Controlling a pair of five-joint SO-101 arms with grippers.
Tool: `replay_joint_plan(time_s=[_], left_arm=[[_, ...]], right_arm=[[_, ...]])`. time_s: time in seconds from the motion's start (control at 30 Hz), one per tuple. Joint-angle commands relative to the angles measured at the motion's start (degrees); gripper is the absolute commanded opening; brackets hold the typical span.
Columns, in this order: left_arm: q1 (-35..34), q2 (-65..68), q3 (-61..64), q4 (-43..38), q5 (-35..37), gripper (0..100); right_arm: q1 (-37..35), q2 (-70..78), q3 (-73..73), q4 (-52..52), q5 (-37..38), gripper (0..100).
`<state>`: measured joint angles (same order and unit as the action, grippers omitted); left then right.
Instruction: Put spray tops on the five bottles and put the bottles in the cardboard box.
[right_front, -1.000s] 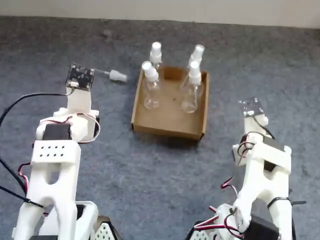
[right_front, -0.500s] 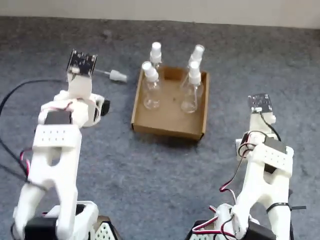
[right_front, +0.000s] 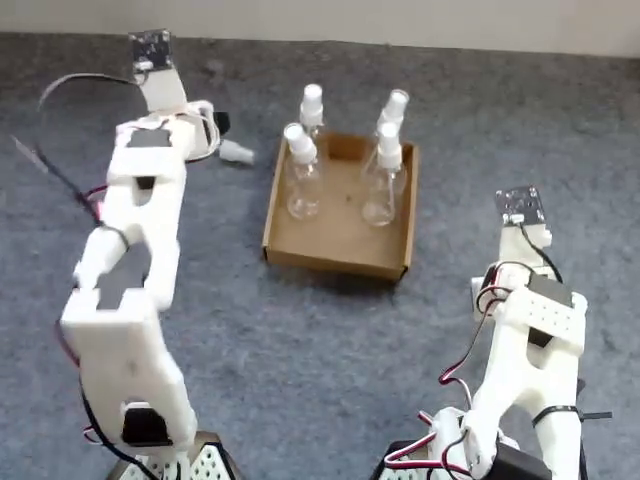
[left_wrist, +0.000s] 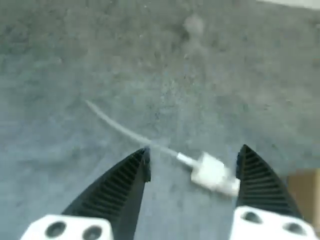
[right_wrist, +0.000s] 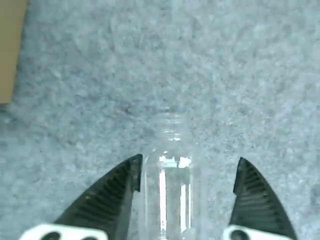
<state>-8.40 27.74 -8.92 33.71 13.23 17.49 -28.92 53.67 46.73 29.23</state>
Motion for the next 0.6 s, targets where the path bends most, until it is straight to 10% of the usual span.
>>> replay_joint_plan(time_s=[0.0, 0.2, 0.57], left_arm=[[3.0, 16.0, -17.6, -2.5, 1.1, 24], [3.7, 36.8, -43.7, 3.1, -0.8, 17], [-1.3, 48.0, -86.3, 57.5, -8.9, 12]], right_arm=[[-2.2, -2.0, -2.8, -1.0, -0.3, 23.5], [-2.9, -2.0, -2.8, -1.0, -0.4, 23.5], [-3.0, -2.0, -2.8, -1.0, -0.6, 23.5]])
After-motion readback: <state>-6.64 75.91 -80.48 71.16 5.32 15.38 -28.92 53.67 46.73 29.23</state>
